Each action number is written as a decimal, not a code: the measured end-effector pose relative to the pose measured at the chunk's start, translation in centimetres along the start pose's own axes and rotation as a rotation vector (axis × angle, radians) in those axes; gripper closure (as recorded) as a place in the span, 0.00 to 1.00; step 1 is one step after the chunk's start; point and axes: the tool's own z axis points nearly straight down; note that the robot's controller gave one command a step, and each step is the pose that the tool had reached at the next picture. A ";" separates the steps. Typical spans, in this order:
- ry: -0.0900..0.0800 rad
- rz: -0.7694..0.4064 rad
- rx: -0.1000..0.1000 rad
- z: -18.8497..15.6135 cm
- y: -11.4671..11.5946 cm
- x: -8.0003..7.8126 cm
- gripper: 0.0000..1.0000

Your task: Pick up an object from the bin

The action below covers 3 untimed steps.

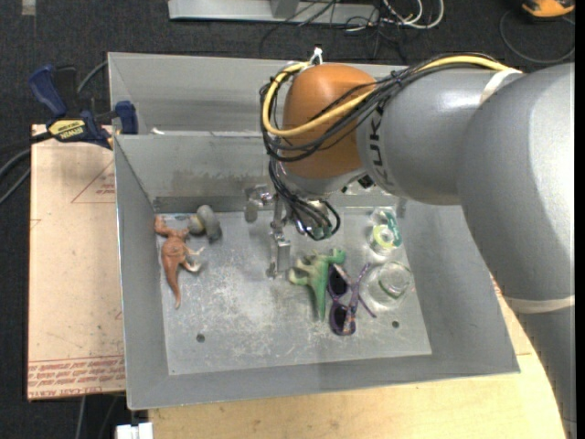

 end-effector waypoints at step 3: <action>-0.001 0.114 -0.004 2.7 -0.7 2.1 0.00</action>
Offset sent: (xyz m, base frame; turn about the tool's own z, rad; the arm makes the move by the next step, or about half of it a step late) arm -0.0017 -0.0640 -0.0222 -0.3567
